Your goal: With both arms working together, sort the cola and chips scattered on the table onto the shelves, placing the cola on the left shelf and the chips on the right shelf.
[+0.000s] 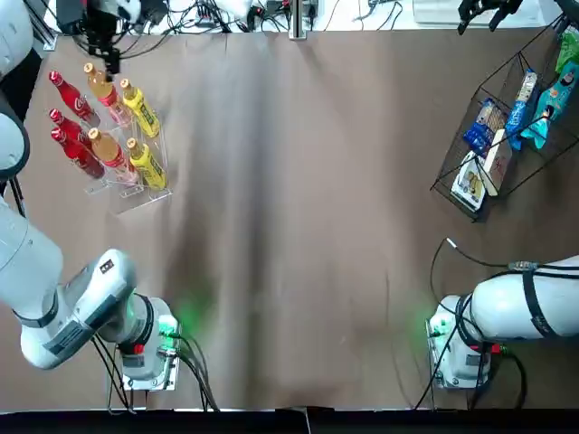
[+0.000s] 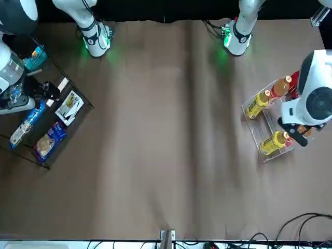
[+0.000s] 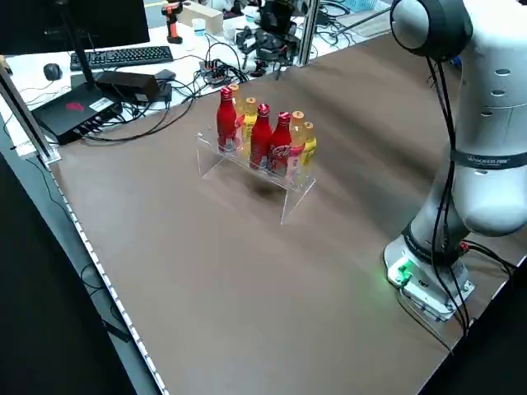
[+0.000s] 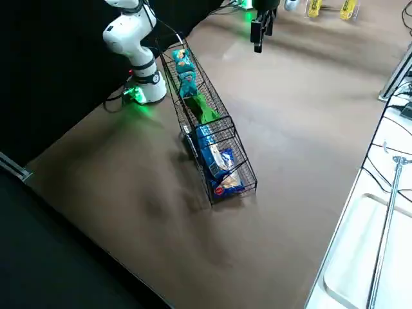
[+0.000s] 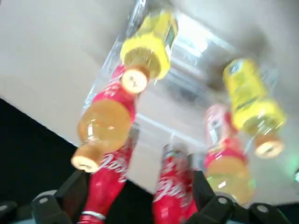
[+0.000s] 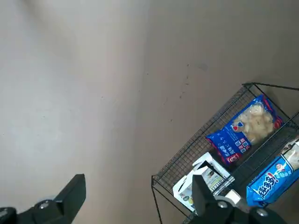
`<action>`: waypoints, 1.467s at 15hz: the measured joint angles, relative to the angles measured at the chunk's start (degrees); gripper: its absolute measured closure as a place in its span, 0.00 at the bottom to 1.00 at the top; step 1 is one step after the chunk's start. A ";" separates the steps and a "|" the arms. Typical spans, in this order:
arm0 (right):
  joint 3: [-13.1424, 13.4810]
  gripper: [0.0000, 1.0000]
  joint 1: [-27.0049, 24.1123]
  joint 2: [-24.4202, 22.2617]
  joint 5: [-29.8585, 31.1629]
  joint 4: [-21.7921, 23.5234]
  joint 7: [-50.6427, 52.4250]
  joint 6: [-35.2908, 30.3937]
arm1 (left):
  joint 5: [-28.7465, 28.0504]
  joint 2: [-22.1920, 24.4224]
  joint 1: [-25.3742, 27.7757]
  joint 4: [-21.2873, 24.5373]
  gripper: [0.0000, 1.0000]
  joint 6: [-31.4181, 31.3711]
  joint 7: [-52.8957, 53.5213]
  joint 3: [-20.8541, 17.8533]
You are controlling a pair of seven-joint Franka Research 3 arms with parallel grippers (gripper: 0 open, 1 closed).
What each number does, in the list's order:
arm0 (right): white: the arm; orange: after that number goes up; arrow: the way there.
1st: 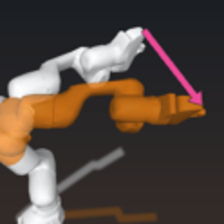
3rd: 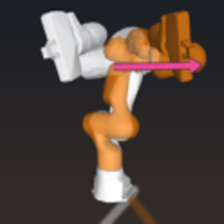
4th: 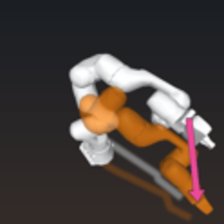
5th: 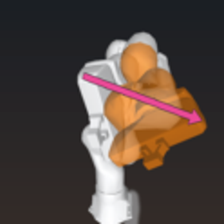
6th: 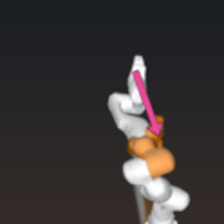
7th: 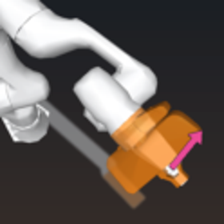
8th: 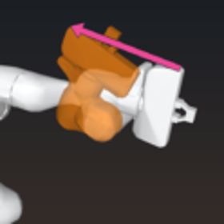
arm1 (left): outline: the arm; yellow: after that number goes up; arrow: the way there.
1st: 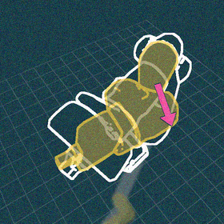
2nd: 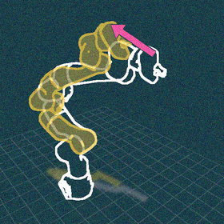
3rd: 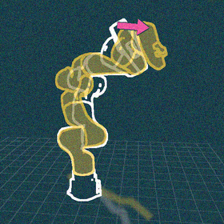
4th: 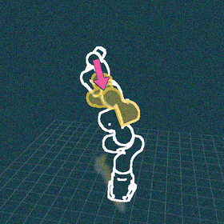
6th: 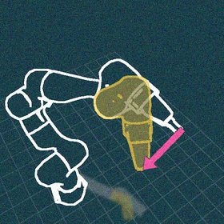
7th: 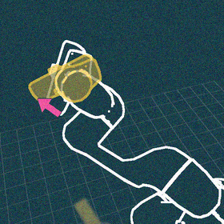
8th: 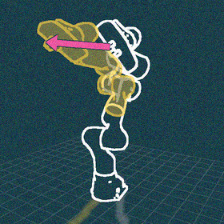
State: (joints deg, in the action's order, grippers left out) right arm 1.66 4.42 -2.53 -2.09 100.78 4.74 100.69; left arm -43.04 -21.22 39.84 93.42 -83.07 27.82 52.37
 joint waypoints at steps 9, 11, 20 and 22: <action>0.07 0.00 -0.46 0.02 0.00 0.04 0.00 0.03 | 6.76 -2.31 -17.02 -5.18 0.00 -3.07 -40.75 -0.04; 0.04 0.00 -0.45 0.02 0.00 0.04 0.00 0.03 | 7.50 -2.94 -18.38 -6.23 0.00 -4.58 -44.59 -0.84; 0.15 0.00 -0.87 0.02 -0.01 -0.01 -0.01 0.17 | 41.67 7.82 -43.37 -12.92 0.00 -4.26 -43.81 -44.94; 0.23 0.00 -1.40 0.02 -0.02 -0.04 0.00 0.27 | 45.47 12.97 -45.69 -12.13 0.00 -1.45 -39.31 -51.16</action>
State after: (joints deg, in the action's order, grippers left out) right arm 1.88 3.02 -2.52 -2.11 100.75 4.74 100.96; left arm 2.43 -8.24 -5.85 81.29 -84.53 -11.49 1.21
